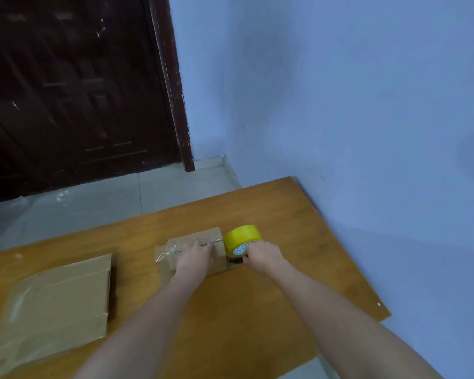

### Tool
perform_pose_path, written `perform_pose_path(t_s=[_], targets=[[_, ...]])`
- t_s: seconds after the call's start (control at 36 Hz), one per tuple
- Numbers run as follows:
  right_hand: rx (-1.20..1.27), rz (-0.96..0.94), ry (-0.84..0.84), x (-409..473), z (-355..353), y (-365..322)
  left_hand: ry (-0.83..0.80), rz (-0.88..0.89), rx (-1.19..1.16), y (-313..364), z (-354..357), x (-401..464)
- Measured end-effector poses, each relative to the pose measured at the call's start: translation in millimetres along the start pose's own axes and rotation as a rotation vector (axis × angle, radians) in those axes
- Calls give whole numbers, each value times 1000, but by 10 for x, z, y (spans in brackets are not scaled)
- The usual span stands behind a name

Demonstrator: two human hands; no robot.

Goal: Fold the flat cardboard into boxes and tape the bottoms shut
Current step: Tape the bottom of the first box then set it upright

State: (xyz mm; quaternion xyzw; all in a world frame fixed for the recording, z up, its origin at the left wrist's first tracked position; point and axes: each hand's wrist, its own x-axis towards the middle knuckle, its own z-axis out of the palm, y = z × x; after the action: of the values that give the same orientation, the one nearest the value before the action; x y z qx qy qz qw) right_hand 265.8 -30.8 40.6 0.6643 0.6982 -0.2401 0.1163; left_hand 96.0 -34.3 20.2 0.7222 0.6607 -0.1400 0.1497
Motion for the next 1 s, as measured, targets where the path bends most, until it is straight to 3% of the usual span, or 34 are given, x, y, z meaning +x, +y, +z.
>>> perform_pose_path(t_s=[0.22, 0.39, 0.5, 0.67, 0.81, 0.92, 1.0], targets=[[266, 113, 303, -2, -83, 193, 19, -5, -3, -25, -15, -22], [523, 153, 351, 165, -76, 250, 33, -9, -3, -12, -30, -53], [693, 310, 347, 273, 48, 345, 30, -4, -9, -26, -27, -42], [582, 516, 149, 275, 429, 565, 36, -11, 8, -14, -12, -39], [434, 518, 20, 205, 753, 520, 42, -14, 6, -3, 2, -48], [329, 484, -8, 138, 893, 470, 40, -7, 13, -12, -11, -53], [407, 533, 81, 172, 839, 441, 37, -2, 13, -14, -26, -61]])
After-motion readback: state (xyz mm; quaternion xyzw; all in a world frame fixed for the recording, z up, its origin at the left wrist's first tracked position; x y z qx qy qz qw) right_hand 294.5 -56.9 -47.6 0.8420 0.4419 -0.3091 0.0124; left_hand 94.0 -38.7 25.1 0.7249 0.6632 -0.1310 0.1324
